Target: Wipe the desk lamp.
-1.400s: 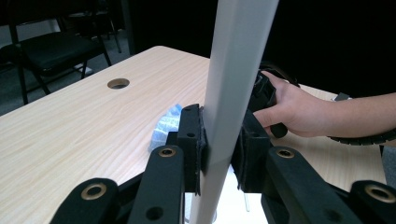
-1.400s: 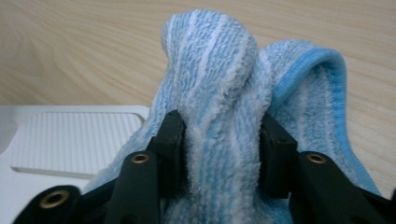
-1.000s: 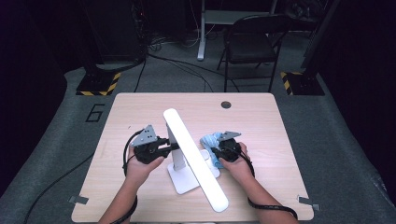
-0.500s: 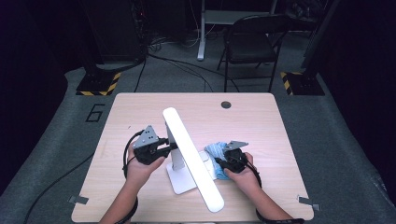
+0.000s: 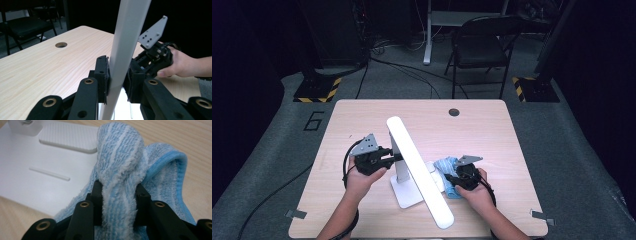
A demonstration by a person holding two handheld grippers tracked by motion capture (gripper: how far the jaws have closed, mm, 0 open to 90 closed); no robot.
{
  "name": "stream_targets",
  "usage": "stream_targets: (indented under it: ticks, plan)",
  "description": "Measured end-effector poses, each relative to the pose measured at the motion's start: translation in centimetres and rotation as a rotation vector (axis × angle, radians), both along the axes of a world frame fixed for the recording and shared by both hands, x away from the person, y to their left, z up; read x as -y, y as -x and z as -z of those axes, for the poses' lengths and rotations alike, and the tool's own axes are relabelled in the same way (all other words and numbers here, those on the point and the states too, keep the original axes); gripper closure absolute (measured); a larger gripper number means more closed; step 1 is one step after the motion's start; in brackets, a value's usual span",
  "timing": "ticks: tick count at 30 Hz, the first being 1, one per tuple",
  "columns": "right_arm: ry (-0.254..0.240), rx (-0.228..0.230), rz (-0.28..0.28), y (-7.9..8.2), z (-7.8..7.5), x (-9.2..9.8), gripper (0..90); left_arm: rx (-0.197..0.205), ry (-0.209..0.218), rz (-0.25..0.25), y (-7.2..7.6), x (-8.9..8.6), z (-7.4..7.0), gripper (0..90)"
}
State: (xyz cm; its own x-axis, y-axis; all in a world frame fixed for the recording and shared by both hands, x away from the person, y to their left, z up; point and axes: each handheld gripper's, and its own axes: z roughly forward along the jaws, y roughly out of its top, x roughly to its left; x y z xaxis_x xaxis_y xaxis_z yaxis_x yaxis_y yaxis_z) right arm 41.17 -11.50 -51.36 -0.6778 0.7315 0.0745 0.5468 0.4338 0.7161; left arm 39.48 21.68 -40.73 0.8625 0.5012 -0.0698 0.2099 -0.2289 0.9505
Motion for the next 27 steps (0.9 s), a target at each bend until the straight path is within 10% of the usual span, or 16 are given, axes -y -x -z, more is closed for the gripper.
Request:
stream_targets:
  ticks: [14, 27]
  plan:
    - [-0.008, 0.011, 0.067, -5.3, 0.1, -3.0, 66.8, -0.004, -0.007, 0.026, 0.0, -0.1, 0.0, 75.0]
    - [0.006, 0.013, 0.068, -4.4, 0.0, -2.8, 67.6, 0.03, -0.091, -0.039, 0.9, 0.8, -0.6, 76.1]
